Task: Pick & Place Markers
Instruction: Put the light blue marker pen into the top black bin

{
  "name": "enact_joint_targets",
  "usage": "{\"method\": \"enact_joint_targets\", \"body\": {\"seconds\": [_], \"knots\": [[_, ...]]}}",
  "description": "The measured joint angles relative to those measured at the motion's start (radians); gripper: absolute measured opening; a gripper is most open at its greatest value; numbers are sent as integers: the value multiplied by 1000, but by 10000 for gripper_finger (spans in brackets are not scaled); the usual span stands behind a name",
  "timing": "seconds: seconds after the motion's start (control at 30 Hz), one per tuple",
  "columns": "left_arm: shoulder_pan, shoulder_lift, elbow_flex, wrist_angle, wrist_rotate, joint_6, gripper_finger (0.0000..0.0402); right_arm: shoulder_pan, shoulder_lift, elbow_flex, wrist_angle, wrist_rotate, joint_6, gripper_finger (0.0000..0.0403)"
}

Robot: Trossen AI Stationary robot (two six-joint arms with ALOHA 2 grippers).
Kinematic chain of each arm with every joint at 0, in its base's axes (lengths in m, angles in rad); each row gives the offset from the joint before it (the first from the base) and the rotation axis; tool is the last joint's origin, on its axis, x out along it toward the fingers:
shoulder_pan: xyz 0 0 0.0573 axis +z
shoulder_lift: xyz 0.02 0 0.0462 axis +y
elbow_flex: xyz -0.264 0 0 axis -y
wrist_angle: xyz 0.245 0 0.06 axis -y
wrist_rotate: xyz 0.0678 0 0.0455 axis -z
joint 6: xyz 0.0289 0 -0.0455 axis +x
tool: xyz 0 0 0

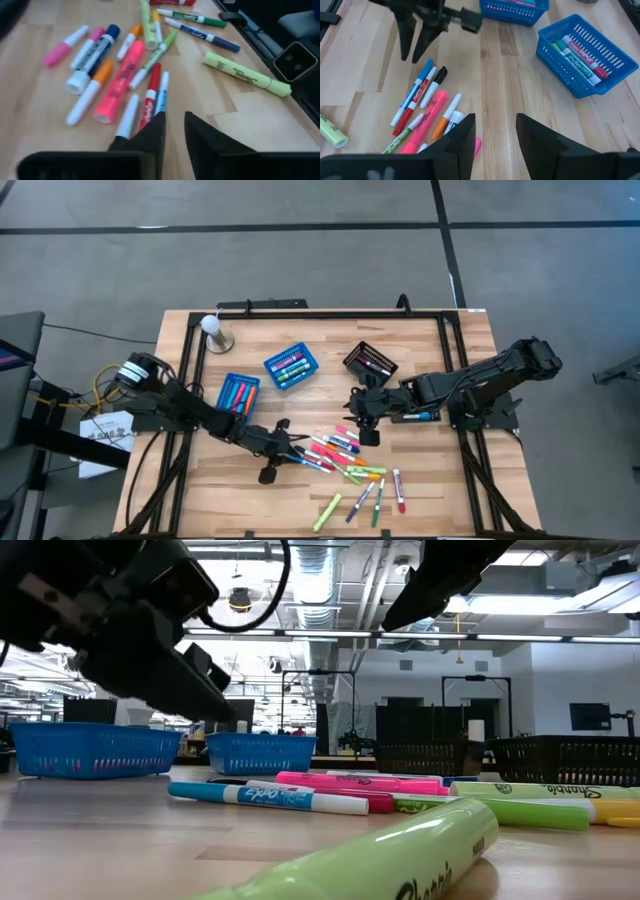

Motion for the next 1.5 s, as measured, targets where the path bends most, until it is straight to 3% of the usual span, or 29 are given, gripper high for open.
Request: {"method": "enact_joint_targets", "body": {"seconds": [0.17, 0.4, 0.7, 0.97, 1.23, 1.5], "knots": [[-6, 72, 1, 6, 4, -1, 94, 0, 0, 0, 0, 0, 0, 131], [-5, 151, 5, 17, 1, -1, 95, 0, 0, 0, 0, 0, 0, 131], [-4, 159, 3, 21, -9, 0, 75, 0, 0, 0, 0, 0, 0, 131], [-4, 155, 2, 20, -10, -1, 32, 0, 0, 0, 0, 0, 0, 131], [-5, -1, -1, 7, -8, 78, 43, 0, 15, 0, 34, 0, -1, 131], [28, -254, -5, -119, -172, 245, 37, -13, 81, 2, 139, -20, -106, 131]]}}
